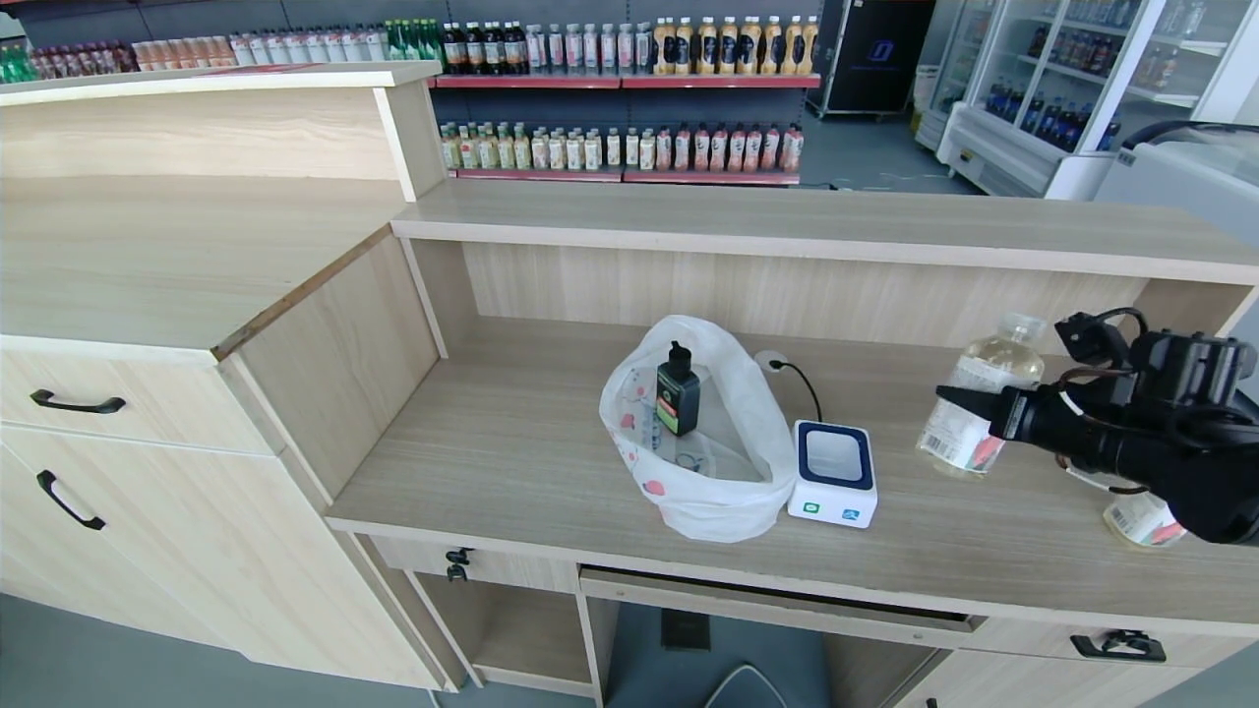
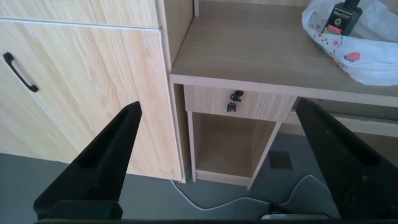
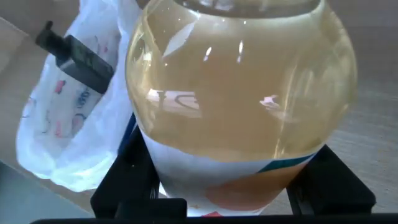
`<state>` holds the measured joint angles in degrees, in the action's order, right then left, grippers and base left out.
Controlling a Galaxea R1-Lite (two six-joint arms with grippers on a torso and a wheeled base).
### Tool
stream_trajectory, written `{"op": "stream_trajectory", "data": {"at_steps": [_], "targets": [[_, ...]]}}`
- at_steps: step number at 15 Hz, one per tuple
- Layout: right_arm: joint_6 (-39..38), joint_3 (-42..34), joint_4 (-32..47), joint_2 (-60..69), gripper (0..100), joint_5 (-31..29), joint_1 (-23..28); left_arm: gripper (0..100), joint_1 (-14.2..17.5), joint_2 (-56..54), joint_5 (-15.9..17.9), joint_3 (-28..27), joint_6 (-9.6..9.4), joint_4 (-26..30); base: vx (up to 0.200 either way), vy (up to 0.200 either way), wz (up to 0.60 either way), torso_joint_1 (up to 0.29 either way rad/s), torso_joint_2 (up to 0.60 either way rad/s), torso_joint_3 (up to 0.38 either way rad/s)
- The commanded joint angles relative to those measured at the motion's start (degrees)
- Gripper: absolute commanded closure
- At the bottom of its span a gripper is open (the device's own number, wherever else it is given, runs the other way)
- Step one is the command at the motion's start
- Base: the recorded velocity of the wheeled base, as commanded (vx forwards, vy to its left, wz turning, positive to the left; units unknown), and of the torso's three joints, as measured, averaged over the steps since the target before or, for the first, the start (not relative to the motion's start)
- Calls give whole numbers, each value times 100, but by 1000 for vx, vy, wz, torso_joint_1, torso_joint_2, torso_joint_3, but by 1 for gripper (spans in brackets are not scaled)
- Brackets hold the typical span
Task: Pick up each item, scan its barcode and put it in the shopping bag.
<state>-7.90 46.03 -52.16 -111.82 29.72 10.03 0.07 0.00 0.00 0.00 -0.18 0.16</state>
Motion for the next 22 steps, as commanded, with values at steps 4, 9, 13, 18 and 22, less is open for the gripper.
{"op": "stream_trajectory", "data": {"at_steps": [4,9,13,18,22], "targets": [[-2163,960,1437,2095,100,2187,-362,0,1,9,0,0,1,2,0,0,0,0,0,0],[-2866,908,1463,2921,100,3418,-1179,0,1,9,0,0,1,-7,0,0,0,0,0,0],[-2901,398,1463,3510,100,3444,-1777,0,1,9,0,0,1,2,0,0,0,0,0,0],[-2901,-94,1507,3993,100,3444,-2040,0,1,9,0,0,1,2,0,0,0,0,0,0],[-2884,-147,1903,4230,100,3426,-2128,0,1,9,0,0,1,2,0,0,0,0,0,0]]}}
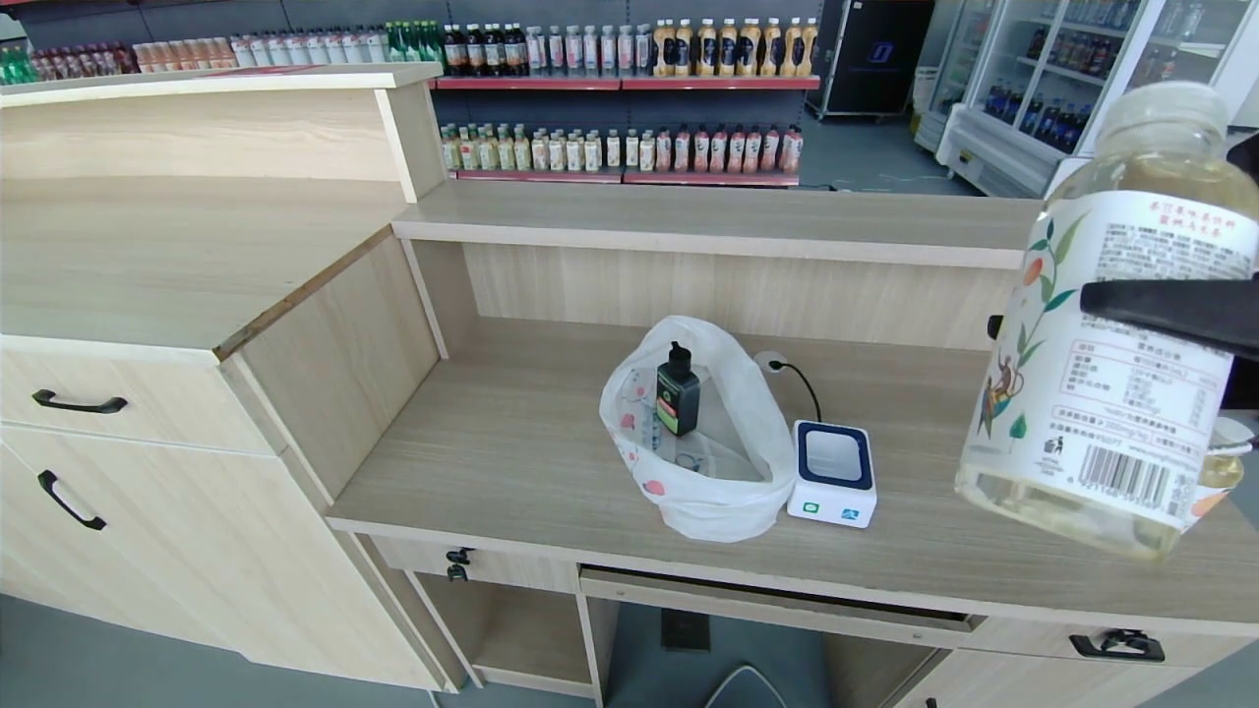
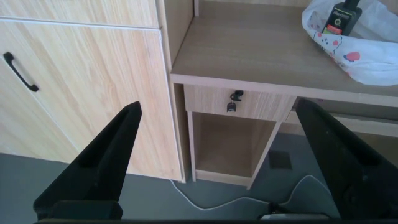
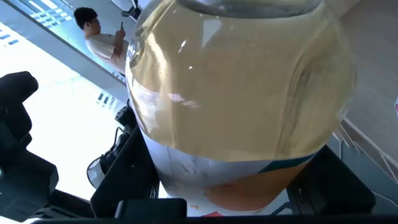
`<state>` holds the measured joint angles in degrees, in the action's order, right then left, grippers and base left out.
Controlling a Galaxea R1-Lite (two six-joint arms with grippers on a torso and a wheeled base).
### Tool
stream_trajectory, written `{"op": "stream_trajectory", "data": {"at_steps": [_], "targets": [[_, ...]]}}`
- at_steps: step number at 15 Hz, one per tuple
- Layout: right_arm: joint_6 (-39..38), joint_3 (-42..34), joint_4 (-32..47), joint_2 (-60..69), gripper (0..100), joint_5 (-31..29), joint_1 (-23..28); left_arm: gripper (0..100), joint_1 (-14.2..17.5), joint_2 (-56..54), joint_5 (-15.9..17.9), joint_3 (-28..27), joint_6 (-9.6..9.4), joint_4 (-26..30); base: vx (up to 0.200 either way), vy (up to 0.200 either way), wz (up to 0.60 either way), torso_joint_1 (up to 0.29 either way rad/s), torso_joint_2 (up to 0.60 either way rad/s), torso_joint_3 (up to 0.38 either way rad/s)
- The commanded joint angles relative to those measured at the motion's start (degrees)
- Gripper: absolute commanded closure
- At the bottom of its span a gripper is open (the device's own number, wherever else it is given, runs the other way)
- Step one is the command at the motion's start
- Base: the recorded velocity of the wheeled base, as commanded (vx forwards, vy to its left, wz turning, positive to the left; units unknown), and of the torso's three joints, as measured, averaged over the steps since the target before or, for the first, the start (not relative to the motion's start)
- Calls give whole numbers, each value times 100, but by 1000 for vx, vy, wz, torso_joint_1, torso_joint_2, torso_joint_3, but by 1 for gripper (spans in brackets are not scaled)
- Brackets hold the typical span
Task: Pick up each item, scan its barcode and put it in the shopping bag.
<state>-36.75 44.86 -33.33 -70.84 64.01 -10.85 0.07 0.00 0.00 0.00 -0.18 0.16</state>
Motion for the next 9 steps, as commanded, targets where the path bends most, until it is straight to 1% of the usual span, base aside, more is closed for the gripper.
{"op": "stream_trajectory", "data": {"at_steps": [1,2,4,5,6,9], "targets": [[19,-48,169,211,100,-29,-93,0,1,9,0,0,1,2,0,0,0,0,0,0],[28,-48,257,246,100,-82,-198,0,1,9,0,0,1,2,0,0,0,0,0,0],[28,-48,406,325,100,-442,-488,0,1,9,0,0,1,2,0,0,0,0,0,0],[28,-48,459,352,100,-741,-726,0,1,9,0,0,1,2,0,0,0,0,0,0],[46,-48,468,360,100,-864,-813,0,1,9,0,0,1,2,0,0,0,0,0,0],[213,-118,476,343,100,-908,-945,0,1,9,0,0,1,2,0,0,0,0,0,0]]}}
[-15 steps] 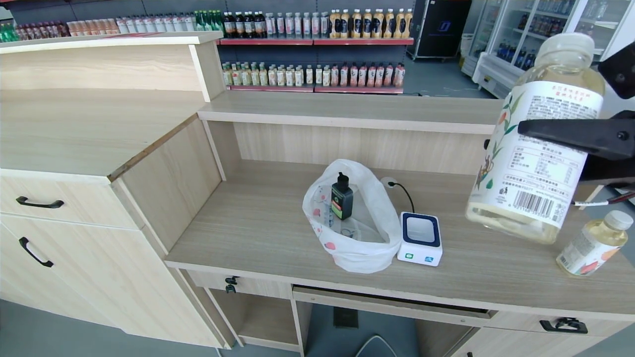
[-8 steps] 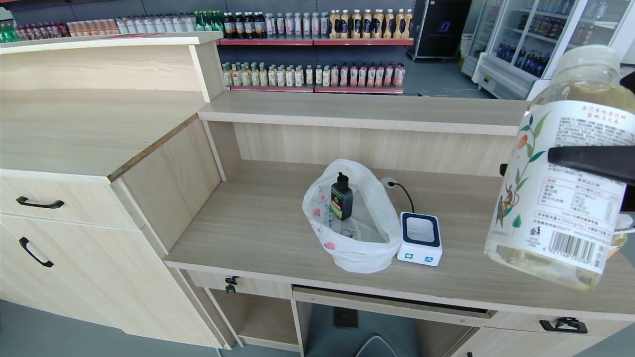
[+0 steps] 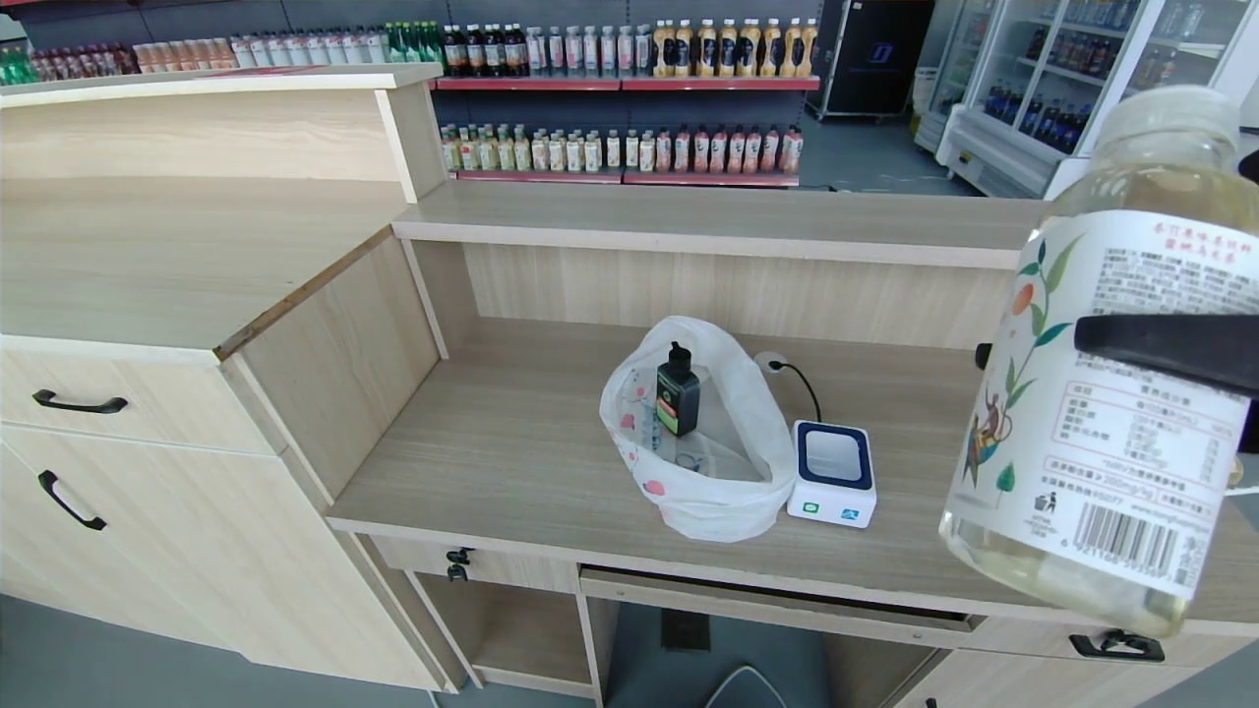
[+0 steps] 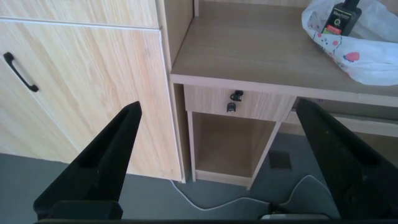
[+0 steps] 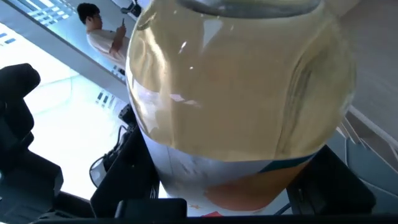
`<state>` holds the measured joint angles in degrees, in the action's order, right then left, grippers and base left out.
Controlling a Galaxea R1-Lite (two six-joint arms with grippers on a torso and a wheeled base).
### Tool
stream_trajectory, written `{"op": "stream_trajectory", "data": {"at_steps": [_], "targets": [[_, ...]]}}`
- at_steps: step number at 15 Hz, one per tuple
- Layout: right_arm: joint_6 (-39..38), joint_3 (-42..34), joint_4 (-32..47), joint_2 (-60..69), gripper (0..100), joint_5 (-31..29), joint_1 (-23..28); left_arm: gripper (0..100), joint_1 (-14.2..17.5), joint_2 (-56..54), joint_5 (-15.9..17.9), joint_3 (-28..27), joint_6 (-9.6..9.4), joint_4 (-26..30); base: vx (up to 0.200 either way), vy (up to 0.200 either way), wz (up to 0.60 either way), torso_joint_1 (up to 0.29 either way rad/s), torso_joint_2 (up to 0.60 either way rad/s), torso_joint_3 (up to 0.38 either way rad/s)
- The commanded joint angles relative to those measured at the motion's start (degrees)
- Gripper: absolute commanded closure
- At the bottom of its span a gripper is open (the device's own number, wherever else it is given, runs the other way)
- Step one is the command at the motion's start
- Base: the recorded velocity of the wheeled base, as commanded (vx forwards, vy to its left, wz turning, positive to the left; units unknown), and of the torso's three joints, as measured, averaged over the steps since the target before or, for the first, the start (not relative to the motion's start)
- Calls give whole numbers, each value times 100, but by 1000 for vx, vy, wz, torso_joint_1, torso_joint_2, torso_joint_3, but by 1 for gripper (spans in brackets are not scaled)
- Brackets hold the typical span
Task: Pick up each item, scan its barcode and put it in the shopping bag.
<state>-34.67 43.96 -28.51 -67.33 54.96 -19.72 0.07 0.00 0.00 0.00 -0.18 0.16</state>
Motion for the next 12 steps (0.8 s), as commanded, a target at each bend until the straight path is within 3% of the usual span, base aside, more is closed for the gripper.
{"op": "stream_trajectory", "data": {"at_steps": [1,2,5,12], "targets": [[110,-63,74,0,100,-11,-102,0,1,9,0,0,1,2,0,0,0,0,0,0],[294,-54,276,0,100,-29,-119,0,1,9,0,0,1,2,0,0,0,0,0,0],[953,-10,865,-44,100,-1057,-594,0,1,9,0,0,1,2,0,0,0,0,0,0],[936,51,909,-70,100,-1092,-779,0,1,9,0,0,1,2,0,0,0,0,0,0]]}}
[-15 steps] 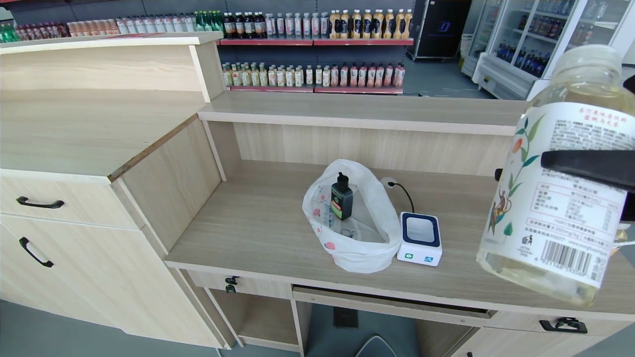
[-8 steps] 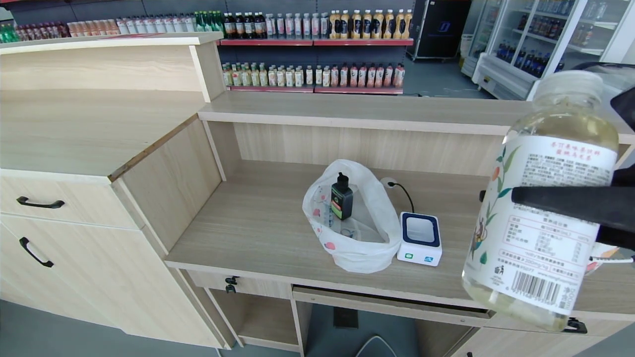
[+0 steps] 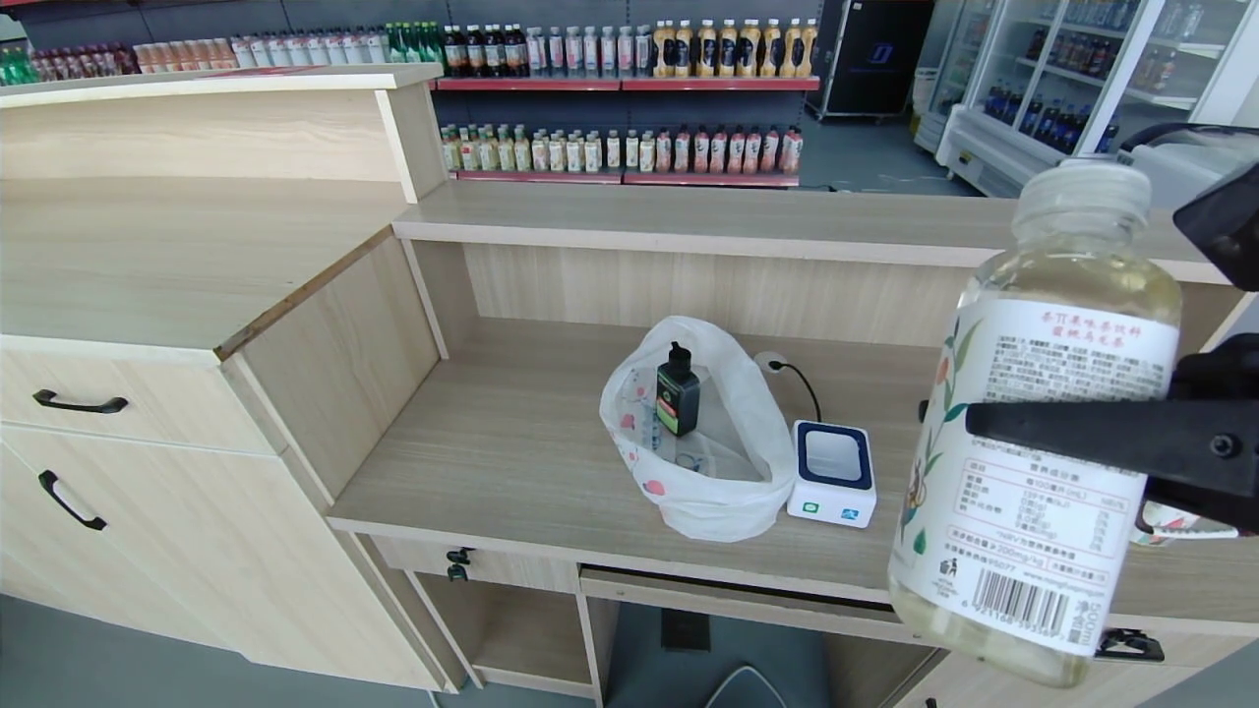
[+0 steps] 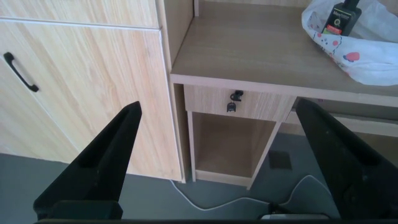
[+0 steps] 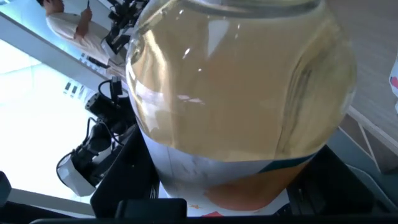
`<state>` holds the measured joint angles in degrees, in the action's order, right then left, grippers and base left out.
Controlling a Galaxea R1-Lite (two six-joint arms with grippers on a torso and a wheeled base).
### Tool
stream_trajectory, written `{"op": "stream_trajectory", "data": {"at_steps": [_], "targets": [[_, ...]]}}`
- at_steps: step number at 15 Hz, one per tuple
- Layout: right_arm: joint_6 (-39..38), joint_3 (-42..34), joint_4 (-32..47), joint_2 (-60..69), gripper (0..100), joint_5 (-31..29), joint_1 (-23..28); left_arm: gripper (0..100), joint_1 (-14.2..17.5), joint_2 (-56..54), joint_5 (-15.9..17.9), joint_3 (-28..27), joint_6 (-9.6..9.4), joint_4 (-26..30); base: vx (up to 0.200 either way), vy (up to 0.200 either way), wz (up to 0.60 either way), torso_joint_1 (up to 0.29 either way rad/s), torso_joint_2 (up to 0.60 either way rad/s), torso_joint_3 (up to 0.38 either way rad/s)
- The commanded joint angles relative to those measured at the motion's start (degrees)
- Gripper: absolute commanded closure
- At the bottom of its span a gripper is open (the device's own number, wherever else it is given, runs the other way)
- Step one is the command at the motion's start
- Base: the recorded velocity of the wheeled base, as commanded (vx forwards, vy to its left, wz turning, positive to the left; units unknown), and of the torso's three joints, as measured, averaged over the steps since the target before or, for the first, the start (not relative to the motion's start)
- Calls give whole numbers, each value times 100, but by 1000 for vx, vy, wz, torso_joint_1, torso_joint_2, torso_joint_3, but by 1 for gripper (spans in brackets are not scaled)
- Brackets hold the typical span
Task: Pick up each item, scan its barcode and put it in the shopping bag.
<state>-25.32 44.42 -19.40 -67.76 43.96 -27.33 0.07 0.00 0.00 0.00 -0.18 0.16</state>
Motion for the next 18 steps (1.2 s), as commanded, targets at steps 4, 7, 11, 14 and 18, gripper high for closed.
{"op": "stream_trajectory", "data": {"at_steps": [4,7,11,14,18], "targets": [[10,-21,6,26,100,-1,-150,0,1,9,0,0,1,2,0,0,0,0,0,0],[18,-21,6,43,100,-10,-238,0,1,9,0,0,1,2,0,0,0,0,0,0],[53,-30,-12,17,100,-54,-176,0,1,9,0,0,1,2,0,0,0,0,0,0],[1811,-48,-293,-722,100,-1276,633,0,1,9,0,0,1,2,0,0,0,0,0,0],[5195,-127,-442,-1381,100,-1698,2083,0,1,9,0,0,1,2,0,0,0,0,0,0]]}}
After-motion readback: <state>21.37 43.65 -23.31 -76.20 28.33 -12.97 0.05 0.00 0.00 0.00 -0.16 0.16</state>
